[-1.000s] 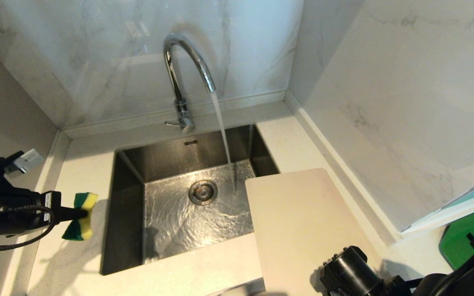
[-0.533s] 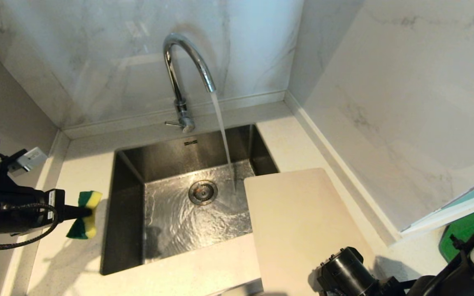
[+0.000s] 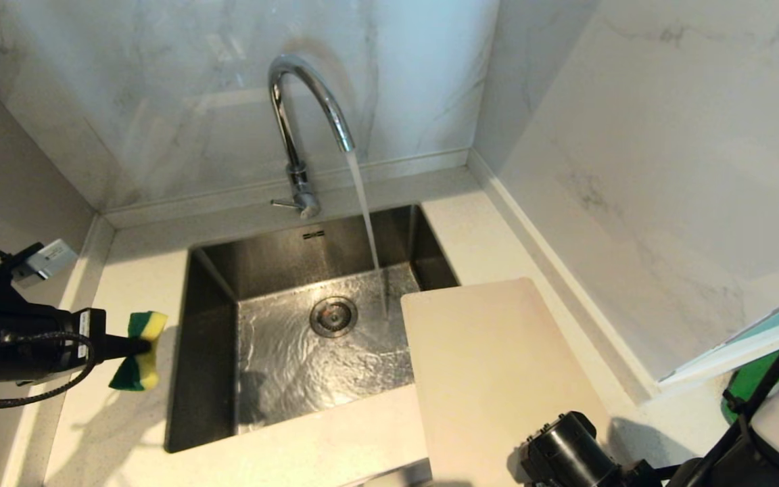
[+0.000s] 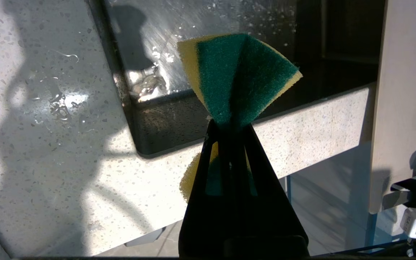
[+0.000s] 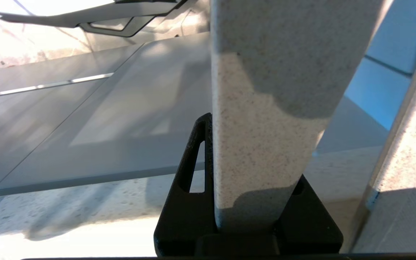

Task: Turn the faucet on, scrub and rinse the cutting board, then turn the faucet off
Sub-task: Put down the cutting board

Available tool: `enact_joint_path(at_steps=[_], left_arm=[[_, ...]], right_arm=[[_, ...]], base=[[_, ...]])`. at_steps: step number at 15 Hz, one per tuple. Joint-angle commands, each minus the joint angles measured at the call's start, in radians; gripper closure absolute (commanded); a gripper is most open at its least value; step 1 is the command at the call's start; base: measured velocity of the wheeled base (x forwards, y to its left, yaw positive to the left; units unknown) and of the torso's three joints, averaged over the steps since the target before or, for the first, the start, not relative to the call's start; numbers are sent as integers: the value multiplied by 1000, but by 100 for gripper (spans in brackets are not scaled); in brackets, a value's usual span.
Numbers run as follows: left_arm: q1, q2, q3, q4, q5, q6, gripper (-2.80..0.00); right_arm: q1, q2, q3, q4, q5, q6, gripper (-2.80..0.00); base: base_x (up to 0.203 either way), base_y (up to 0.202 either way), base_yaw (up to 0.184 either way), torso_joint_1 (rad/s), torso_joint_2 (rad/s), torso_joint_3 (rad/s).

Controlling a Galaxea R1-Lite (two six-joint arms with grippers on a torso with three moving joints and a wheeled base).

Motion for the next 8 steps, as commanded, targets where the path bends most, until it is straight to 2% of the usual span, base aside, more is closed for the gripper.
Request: enact_joint_path(at_steps=[1, 7, 8], left_arm=[[0, 0, 0, 1, -2, -2, 0], [-1, 3, -3, 1, -2, -1, 0], [-1, 3, -3, 1, -2, -1, 0]], right_arm=[[-1, 17, 7, -11, 1, -7, 0], [-1, 52, 13, -46, 5, -7, 0], [-2, 58, 17, -65, 17, -7, -280]], base=[[0, 0, 0, 0, 0, 0], [0, 0, 0, 0, 0, 0], [0, 0, 0, 0, 0, 0]])
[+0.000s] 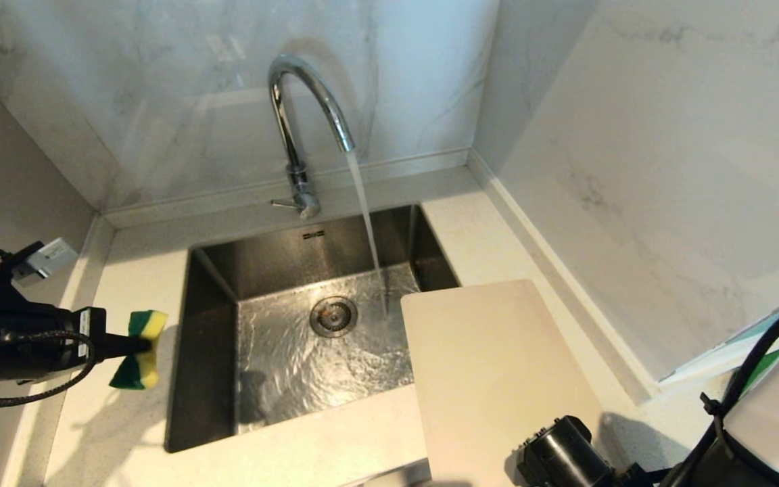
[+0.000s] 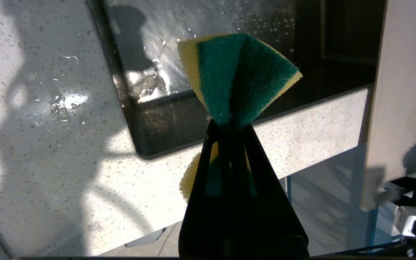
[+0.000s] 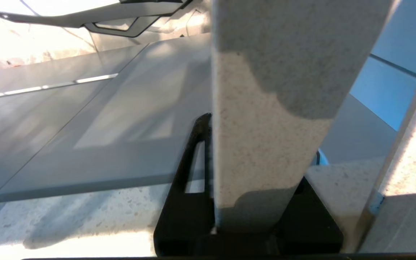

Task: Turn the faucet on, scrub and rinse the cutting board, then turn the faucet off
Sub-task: Put down the cutting board

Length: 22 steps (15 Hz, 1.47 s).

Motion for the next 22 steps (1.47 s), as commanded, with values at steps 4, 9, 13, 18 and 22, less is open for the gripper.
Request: enact_joint_path(at_steps=[4, 9, 13, 18, 22], left_arm=[[1, 0, 0, 1, -1, -3, 0], [-1, -10, 0, 4, -1, -5, 0], [-24, -28, 0, 5, 7, -26, 0], [-59, -56, -9, 19, 17, -51, 0], [-59, -70, -11, 29, 19, -52, 0]], right_arm=[[-1, 22, 7, -31, 22, -8, -280], [-1, -40, 9, -26, 17, -9, -280], [-1, -145, 9, -25, 17, -4, -280], [-1, -241, 69, -25, 17, -3, -280], [-3, -345, 66, -25, 17, 0, -280]], base=[[0, 0, 0, 0, 0, 0], [0, 0, 0, 0, 0, 0], [0, 0, 0, 0, 0, 0], [0, 0, 0, 0, 0, 0], [0, 0, 0, 0, 0, 0]])
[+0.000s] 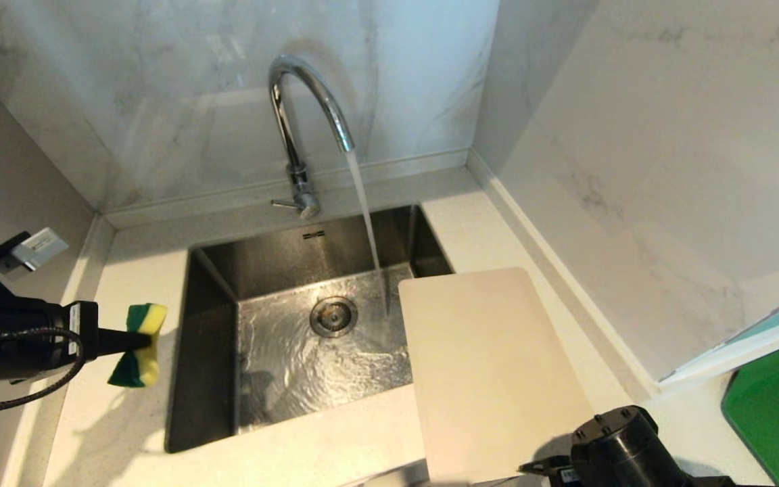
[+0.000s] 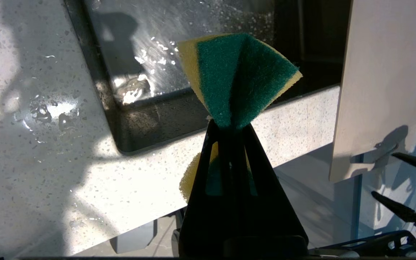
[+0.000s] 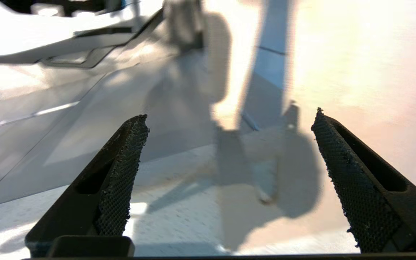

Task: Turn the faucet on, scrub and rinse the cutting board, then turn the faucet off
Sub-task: Put down the cutting board, then put down the cleaning cloth

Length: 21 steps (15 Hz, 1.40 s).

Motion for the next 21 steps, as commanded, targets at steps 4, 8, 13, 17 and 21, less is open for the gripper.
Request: enact_joint_path(at_steps=[4, 8, 13, 17, 21], left_arm=[[0, -20, 0, 9, 15, -4, 0], [3, -43, 0, 43, 47, -4, 0], [5, -81, 2, 70, 51, -21, 0], [2, -96, 0, 86, 52, -14, 0], [-1, -104, 1, 87, 51, -14, 0]], right_arm=[[-51, -143, -29, -5, 23, 33, -280], [-57, -234, -53, -3, 74, 145, 0], [-122, -350, -63, 2, 73, 252, 0], [-234, -476, -75, 10, 73, 456, 0], [-412, -551, -83, 22, 69, 591, 0]], base=[[0, 0, 0, 0, 0, 0], [0, 0, 0, 0, 0, 0], [0, 0, 0, 0, 0, 0], [0, 0, 0, 0, 0, 0], [0, 0, 0, 0, 0, 0]])
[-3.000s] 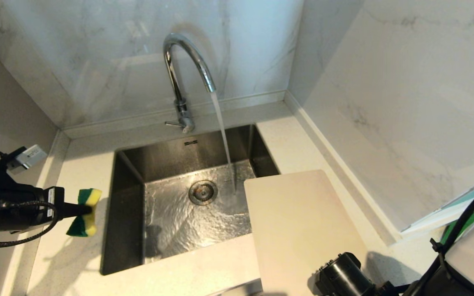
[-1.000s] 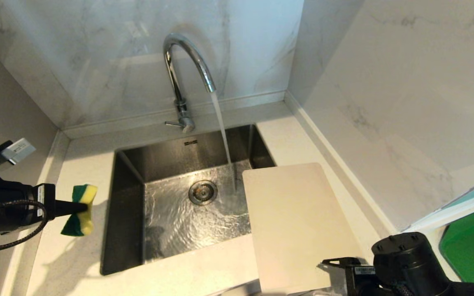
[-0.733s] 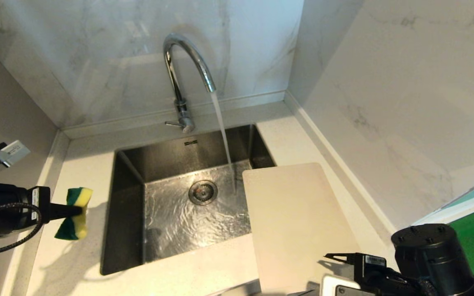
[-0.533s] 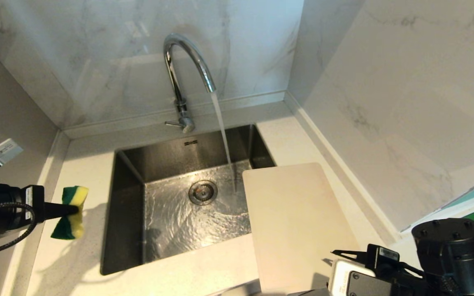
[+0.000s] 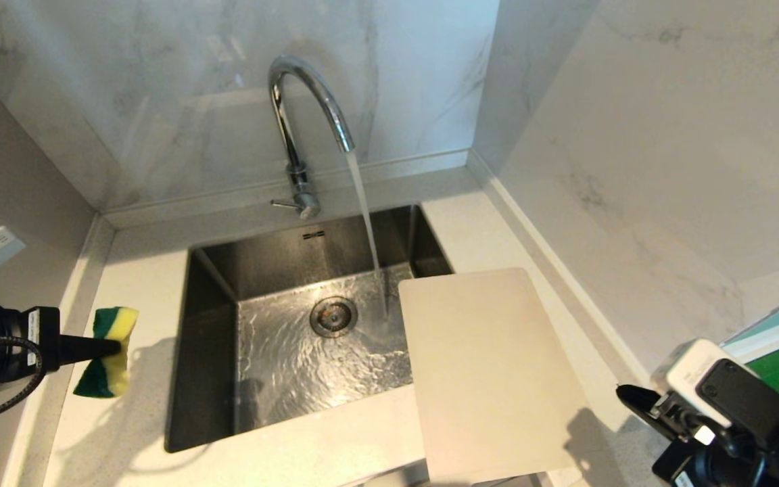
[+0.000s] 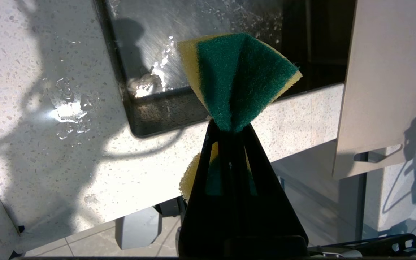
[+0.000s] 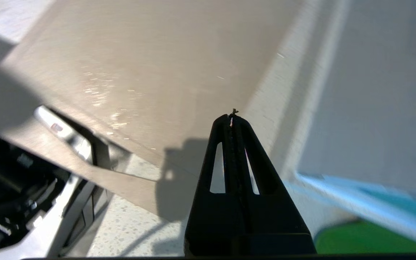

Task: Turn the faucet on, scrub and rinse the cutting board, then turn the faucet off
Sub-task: Put down the cleaning cloth

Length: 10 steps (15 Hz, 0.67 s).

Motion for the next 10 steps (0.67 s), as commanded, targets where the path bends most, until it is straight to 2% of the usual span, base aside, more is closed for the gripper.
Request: enact_joint_path(at_steps=[1, 3, 5, 7, 10], left_arm=[[-1, -9, 5, 2, -2, -3, 0], [-1, -11, 7, 0, -4, -4, 0], [-1, -14, 8, 0, -7, -6, 0], [-1, -14, 16, -1, -8, -7, 0], [-1, -13, 15, -7, -11, -7, 0]], right_arm=[[-148, -55, -7, 1, 3, 21, 0], [-270, -68, -9, 2, 45, 59, 0], [-309, -106, -10, 3, 66, 103, 0], [-373, -151, -1, 24, 39, 115, 0], [-388, -312, 29, 93, 50, 176, 0]], base=[[0, 0, 0, 0, 0, 0], [0, 0, 0, 0, 0, 0], [0, 0, 0, 0, 0, 0], [0, 0, 0, 0, 0, 0], [0, 0, 0, 0, 0, 0]])
